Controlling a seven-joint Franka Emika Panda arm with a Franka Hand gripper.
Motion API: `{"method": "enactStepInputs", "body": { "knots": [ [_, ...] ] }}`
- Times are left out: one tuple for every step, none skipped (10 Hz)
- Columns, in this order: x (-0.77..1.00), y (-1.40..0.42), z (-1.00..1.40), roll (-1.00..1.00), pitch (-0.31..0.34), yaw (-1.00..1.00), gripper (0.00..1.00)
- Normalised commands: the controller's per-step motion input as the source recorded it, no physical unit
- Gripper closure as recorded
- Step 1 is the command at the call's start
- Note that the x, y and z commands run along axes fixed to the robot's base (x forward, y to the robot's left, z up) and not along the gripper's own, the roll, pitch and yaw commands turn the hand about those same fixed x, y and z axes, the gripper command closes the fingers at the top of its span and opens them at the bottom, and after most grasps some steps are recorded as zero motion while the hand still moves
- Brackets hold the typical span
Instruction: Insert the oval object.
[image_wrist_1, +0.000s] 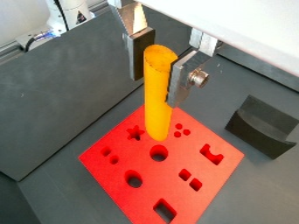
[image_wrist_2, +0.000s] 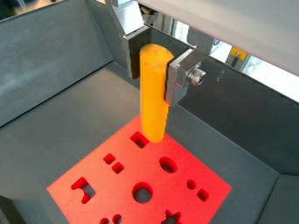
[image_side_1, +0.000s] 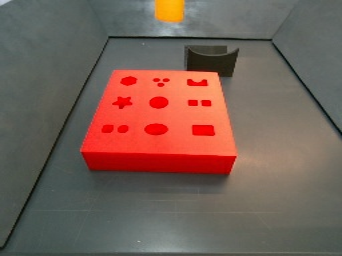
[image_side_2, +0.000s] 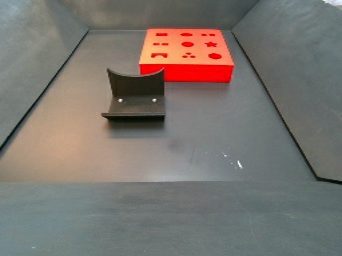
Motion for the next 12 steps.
{"method": "enactStepInputs", "body": {
  "knots": [
    [0.0,0.0,-0.15,-0.01,-0.06,0.0,1.0],
    [0.0,0.0,-0.1,0.0,-0.03,0.0,1.0],
    [0.0,0.0,-0.05,0.0,-0.016,0.0,1.0],
    [0.0,-0.05,-0.26,0.0,-0.049,0.02,1.0],
    [0.0,-0.27,-0.48,0.0,-0.064,0.38,1.0],
    [0.0,-0.41,-0.65,0.05,-0.111,0.66,1.0],
    [0.0,-0.24,-0.72,0.01,-0.063,0.87,1.0],
    [0.0,-0.09,-0.65,0.0,-0.076,0.96,1.0],
    [0.0,-0.16,-0.67,0.0,-0.139,0.87,1.0],
    [0.0,-0.15,-0.68,0.0,-0.147,0.58,1.0],
    [0.0,-0.21,-0.52,0.0,-0.183,0.37,1.0],
    [0.0,-0.25,-0.46,0.08,-0.184,-0.09,1.0]
  ]
}}
